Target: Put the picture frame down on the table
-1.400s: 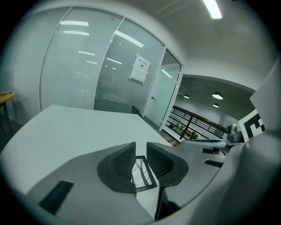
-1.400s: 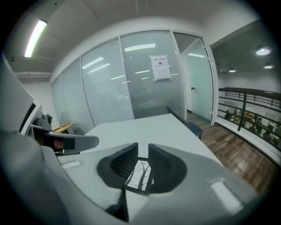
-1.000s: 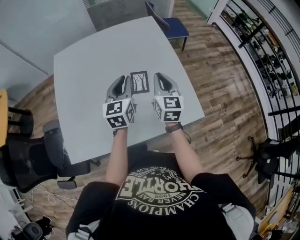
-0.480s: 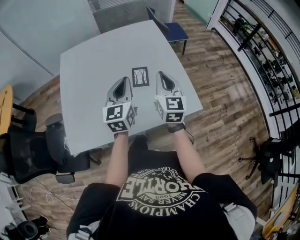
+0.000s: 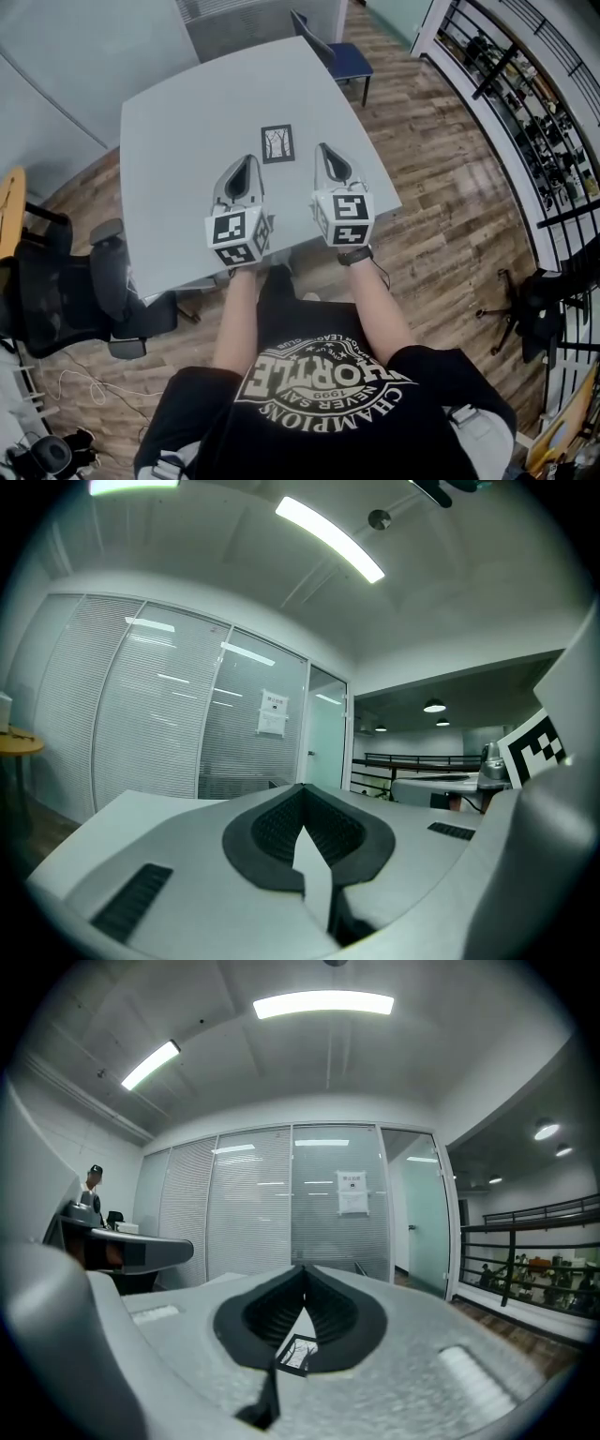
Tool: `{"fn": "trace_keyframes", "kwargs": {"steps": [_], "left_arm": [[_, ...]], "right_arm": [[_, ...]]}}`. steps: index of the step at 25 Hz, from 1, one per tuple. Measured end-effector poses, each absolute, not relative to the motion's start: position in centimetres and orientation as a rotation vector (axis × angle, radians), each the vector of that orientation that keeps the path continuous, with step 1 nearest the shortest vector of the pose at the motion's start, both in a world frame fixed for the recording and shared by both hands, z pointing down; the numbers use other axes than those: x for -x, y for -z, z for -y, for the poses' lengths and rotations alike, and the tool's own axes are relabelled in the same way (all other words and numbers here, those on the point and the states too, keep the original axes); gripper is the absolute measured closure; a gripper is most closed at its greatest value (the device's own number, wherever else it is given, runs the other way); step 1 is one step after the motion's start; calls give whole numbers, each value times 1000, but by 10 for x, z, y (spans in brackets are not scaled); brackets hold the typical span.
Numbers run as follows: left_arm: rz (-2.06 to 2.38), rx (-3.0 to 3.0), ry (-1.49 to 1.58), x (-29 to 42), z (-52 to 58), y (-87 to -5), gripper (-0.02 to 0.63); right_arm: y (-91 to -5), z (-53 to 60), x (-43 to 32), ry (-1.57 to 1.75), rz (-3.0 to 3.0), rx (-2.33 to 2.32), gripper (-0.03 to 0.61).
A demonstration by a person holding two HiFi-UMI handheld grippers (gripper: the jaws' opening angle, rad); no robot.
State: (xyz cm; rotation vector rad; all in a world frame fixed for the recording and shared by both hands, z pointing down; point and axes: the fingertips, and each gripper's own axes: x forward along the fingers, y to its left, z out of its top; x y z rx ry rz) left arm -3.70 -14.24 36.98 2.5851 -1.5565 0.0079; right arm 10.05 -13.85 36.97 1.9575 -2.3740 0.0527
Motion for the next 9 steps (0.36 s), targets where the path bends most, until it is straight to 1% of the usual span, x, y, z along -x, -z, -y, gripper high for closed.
{"fn": "trace_keyframes", "kwargs": {"steps": [9], "left_arm": [[1539,-2540,-66,21,147,-402,609]], "right_arm": [[-397,143,-121,-112,2343,-1955,580]]}}
